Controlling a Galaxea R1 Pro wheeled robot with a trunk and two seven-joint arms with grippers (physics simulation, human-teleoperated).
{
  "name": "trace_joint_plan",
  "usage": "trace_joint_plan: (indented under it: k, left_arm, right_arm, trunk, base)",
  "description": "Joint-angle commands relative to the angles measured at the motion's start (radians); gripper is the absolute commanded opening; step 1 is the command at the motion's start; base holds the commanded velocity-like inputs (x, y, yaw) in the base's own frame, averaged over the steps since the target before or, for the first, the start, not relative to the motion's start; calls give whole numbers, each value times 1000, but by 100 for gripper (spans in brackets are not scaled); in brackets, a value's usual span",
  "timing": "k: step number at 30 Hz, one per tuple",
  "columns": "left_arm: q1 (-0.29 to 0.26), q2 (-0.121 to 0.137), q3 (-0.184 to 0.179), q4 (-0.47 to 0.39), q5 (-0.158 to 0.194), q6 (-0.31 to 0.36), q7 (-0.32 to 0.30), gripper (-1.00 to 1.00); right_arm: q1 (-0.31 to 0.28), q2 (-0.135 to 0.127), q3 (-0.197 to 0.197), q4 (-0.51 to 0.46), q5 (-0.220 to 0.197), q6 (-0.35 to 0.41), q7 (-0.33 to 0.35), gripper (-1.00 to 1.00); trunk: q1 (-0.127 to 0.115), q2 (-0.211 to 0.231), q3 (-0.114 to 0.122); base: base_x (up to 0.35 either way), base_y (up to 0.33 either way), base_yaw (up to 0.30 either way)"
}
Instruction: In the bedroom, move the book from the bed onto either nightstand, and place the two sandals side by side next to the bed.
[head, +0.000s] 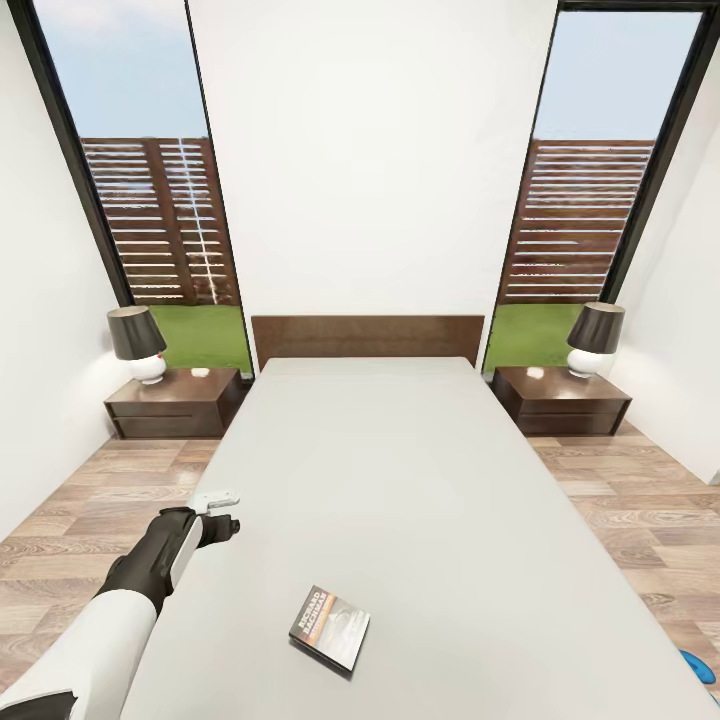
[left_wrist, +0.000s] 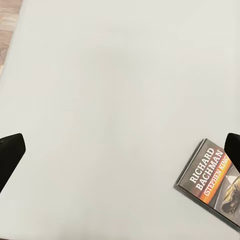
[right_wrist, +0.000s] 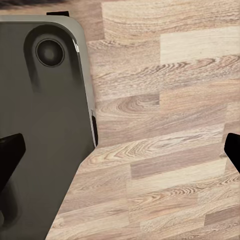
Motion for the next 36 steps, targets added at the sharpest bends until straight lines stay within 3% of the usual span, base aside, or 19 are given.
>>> trace_joint_plan:
  k: [1,20,30,36]
  left_arm:
    - [-1,0,2,-1,-3,5,0,100]
    - [-3,-2,2,20,-5,17,-9,100]
    - [-25,-5,3,94,-3,20,-19,100]
    - [-55,-7,3,170,-3,21,-66,100]
  right_arm:
    - [-1,0,-8,1,9,-2,-3,100]
    - [-1,0,-8,0,9,-3,-3,100]
    - [-1,0,-9,1,9,-4,-3,100]
    - [-1,0,-10,1,8,-4,-3,100]
  trunk:
    - [1,-2,-2]
    - [1,-2,-2]
    - [1,-2,-2]
    - [1,-2,-2]
  base:
    - [0,0,0]
    - [0,0,0]
    - [0,0,0]
    - [0,0,0]
